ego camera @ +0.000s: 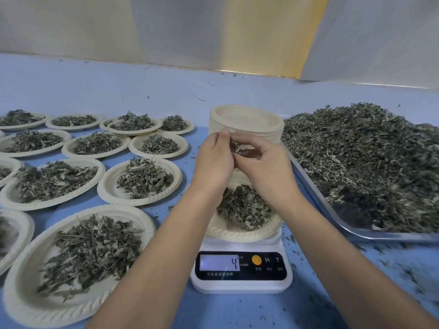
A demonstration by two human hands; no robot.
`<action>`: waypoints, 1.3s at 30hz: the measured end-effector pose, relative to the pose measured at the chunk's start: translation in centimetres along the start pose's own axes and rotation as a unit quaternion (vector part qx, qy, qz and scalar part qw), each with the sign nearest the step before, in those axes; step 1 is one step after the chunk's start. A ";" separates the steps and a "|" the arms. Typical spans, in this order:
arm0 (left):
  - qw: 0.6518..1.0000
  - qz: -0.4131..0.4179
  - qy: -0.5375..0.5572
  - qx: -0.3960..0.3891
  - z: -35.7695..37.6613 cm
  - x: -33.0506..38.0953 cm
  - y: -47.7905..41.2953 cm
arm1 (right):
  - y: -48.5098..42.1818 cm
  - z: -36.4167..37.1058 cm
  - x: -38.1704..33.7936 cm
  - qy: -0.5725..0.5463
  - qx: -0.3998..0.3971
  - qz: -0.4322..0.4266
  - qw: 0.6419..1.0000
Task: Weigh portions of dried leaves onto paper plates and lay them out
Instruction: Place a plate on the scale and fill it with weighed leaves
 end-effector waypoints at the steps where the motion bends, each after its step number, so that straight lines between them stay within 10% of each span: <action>1: 1.000 0.001 0.000 -0.003 0.0 0.0 0.0 | 0.0 -0.1 0.0 -0.001 0.008 0.000 1.000; 39: 0.997 -0.029 0.069 0.005 -1.0 -0.5 -0.4 | 0.3 -0.6 -0.2 -0.051 0.001 0.060 0.997</action>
Point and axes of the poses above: each hand's wrist, its own y-axis away from the middle knuckle, its own z-axis out of the palm, x = y × z, the point moved 7 cm from there along -y, towards the middle knuckle, and after that the axes turned 3 degrees about -x, right-handed, at the moved point
